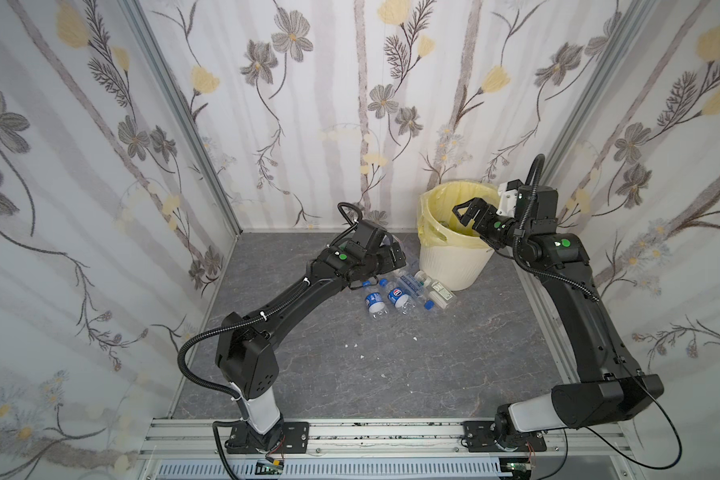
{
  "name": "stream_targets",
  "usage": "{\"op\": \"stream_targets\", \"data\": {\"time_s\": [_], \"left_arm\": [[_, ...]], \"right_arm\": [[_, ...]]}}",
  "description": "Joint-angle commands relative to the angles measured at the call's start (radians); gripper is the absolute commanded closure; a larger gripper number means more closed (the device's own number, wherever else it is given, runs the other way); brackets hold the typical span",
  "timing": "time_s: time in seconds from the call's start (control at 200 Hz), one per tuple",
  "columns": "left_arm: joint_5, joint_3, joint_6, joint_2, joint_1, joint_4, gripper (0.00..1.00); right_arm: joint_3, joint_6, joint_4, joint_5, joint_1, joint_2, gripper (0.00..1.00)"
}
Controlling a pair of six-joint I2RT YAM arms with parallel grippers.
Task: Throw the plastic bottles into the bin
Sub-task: 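Move both grippers down over the Pepsi-label bottles near the robot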
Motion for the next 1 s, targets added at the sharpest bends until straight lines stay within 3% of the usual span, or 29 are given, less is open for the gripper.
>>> {"op": "stream_targets", "data": {"time_s": [0.0, 0.145, 0.44, 0.634, 0.994], "left_arm": [[0.035, -0.051, -0.033, -0.009, 0.034, 0.009, 0.00], [0.038, -0.140, -0.006, -0.010, 0.068, 0.010, 0.00], [0.054, -0.294, 0.069, 0.020, 0.083, 0.012, 0.00], [0.082, -0.308, 0.063, 0.093, 0.084, 0.017, 0.00], [0.142, -0.173, 0.006, 0.267, 0.073, 0.076, 0.06]], "right_arm": [[-0.021, -0.071, -0.017, 0.088, 0.056, -0.027, 0.00], [-0.081, -0.143, -0.021, 0.180, 0.187, -0.050, 0.00], [-0.209, -0.162, 0.001, 0.379, 0.396, -0.017, 0.00], [-0.317, -0.146, 0.009, 0.428, 0.428, -0.010, 0.00], [-0.461, -0.188, 0.027, 0.525, 0.442, -0.068, 0.00]]}}
